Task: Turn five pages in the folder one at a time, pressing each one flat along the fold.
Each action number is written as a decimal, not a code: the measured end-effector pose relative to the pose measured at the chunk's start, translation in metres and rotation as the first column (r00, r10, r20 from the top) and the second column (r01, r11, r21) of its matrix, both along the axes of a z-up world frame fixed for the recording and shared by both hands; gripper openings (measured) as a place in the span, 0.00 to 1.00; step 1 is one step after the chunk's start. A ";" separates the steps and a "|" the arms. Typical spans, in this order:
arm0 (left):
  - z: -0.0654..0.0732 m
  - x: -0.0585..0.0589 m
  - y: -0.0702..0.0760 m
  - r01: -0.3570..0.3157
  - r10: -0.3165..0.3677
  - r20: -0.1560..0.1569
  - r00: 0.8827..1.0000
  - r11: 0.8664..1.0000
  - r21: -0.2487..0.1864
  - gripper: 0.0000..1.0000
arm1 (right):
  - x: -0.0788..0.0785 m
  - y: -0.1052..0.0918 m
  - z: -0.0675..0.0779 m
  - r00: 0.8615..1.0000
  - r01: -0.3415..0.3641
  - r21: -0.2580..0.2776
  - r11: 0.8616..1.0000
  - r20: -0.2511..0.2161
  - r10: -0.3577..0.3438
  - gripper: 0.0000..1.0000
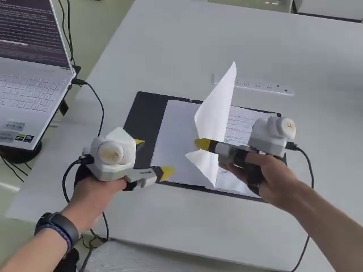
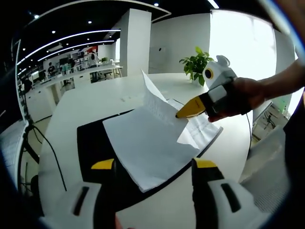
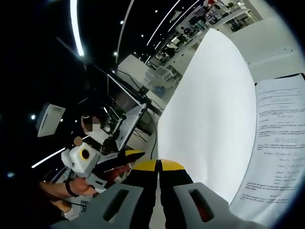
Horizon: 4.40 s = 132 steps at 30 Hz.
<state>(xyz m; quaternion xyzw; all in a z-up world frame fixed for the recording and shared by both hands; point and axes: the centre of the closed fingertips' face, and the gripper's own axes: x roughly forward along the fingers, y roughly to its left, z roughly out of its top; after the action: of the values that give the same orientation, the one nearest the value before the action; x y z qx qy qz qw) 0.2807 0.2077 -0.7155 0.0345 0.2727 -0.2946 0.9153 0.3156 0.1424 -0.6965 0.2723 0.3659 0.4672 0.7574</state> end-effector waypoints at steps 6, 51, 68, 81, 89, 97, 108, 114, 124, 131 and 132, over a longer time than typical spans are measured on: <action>-0.003 -0.011 0.010 -0.029 0.029 -0.007 1.000 1.000 0.002 0.63 | -0.004 0.023 -0.015 0.999 -0.033 -0.008 0.999 -0.034 0.033 0.00; -0.016 -0.028 0.032 -0.119 0.118 -0.064 0.991 0.993 -0.022 0.63 | -0.018 0.092 -0.113 0.978 -0.122 -0.164 0.979 -0.186 0.091 0.10; -0.016 -0.020 0.033 -0.135 0.133 -0.074 0.988 0.990 -0.029 0.59 | -0.016 0.092 -0.084 0.985 -0.144 -0.059 0.988 -0.099 0.138 0.37; -0.024 0.014 0.016 -0.113 0.111 -0.064 0.992 0.993 -0.025 0.34 | 0.021 0.027 -0.044 1.000 0.019 -0.046 0.999 -0.003 -0.020 0.29; -0.045 0.031 0.004 -0.075 0.075 -0.084 0.994 0.997 -0.001 0.20 | 0.026 -0.001 -0.036 0.995 0.094 -0.040 0.995 -0.014 -0.094 0.24; -0.065 0.030 0.000 -0.033 0.038 -0.099 0.994 0.998 0.049 0.02 | 0.031 -0.015 -0.036 0.992 0.124 -0.041 0.991 -0.021 -0.124 0.22; -0.095 0.014 0.006 -0.004 0.024 -0.165 0.986 0.993 0.118 0.00 | 0.044 -0.025 -0.046 0.991 0.132 -0.063 0.989 -0.027 -0.134 0.20; -0.094 0.016 0.006 0.006 0.015 -0.152 0.988 0.991 0.135 0.00 | 0.057 -0.030 -0.045 0.990 0.143 -0.063 0.988 -0.012 -0.144 0.17; -0.095 0.017 0.008 -0.004 0.024 -0.154 0.988 0.991 0.134 0.00 | 0.080 -0.045 -0.062 0.987 0.161 -0.078 0.984 -0.014 -0.162 0.10; -0.095 0.016 0.007 -0.014 0.034 -0.158 0.987 0.992 0.128 0.00 | 0.106 -0.058 -0.079 0.974 0.219 -0.059 0.974 -0.054 -0.222 0.02; -0.095 0.017 0.008 -0.016 0.036 -0.159 0.987 0.992 0.127 0.00 | 0.107 -0.059 -0.080 0.969 0.235 -0.053 0.970 -0.065 -0.239 0.00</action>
<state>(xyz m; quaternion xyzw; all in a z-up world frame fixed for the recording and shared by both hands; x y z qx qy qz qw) 0.2974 0.2152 -0.8106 0.0645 0.3642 -0.2668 0.8900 0.4229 0.0830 -0.7761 0.3135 0.3677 0.3552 0.8002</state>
